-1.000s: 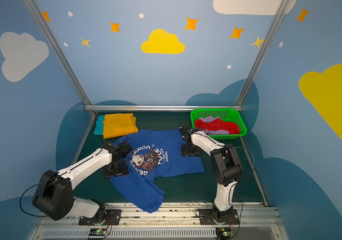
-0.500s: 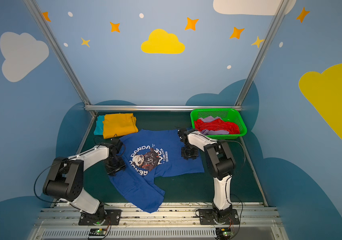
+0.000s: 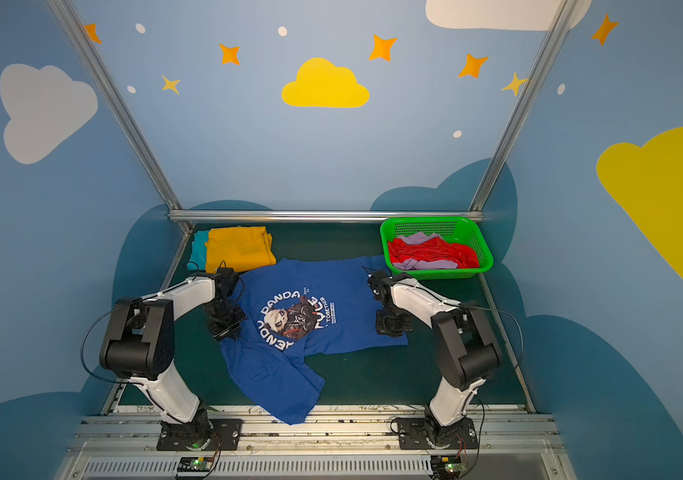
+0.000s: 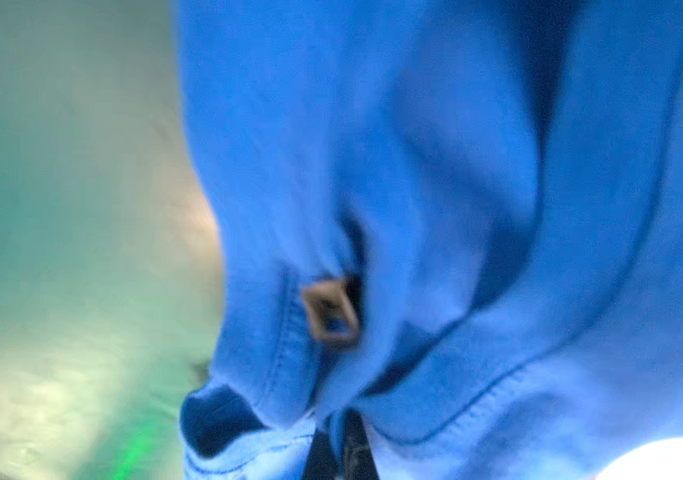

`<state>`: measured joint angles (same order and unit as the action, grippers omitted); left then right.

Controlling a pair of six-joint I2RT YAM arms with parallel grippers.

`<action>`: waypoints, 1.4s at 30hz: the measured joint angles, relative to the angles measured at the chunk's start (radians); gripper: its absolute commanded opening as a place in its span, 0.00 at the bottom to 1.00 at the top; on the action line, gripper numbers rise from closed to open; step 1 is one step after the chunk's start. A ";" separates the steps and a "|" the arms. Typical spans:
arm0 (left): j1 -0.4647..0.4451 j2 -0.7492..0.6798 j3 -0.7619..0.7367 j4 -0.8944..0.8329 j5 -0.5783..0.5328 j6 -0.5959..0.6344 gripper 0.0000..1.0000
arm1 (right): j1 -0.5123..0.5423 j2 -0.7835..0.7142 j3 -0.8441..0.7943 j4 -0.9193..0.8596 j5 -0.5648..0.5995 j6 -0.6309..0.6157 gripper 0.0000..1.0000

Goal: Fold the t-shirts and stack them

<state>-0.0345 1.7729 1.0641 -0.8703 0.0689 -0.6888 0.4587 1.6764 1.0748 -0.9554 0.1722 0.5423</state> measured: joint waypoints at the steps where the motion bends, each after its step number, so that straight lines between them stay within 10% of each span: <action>1: 0.019 0.004 0.007 0.005 -0.015 0.000 0.04 | -0.001 -0.023 -0.014 -0.006 0.000 0.005 0.00; 8: 0.093 0.015 0.028 0.048 -0.120 0.005 0.04 | 0.092 -0.031 0.095 -0.014 -0.056 -0.010 0.58; 20: 0.056 0.032 0.042 0.036 -0.173 0.013 0.05 | 0.411 0.321 0.548 0.153 -0.317 -0.081 0.70; 31: 0.044 0.039 0.049 0.028 -0.190 0.019 0.05 | 0.482 0.502 0.692 0.140 -0.431 -0.093 0.65; 34: 0.044 0.040 0.049 0.028 -0.190 0.019 0.05 | 0.493 0.517 0.692 0.141 -0.455 -0.077 0.47; 37: 0.043 0.042 0.051 0.027 -0.190 0.019 0.05 | 0.502 0.525 0.692 0.145 -0.475 -0.061 0.00; 42: 0.043 0.046 0.056 0.022 -0.190 0.019 0.05 | 0.523 0.508 0.661 0.159 -0.465 -0.053 0.00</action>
<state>0.0090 1.8187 1.1202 -0.8482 -0.1215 -0.6701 0.9813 2.1841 1.7355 -0.7959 -0.2924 0.4892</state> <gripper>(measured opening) 0.055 0.050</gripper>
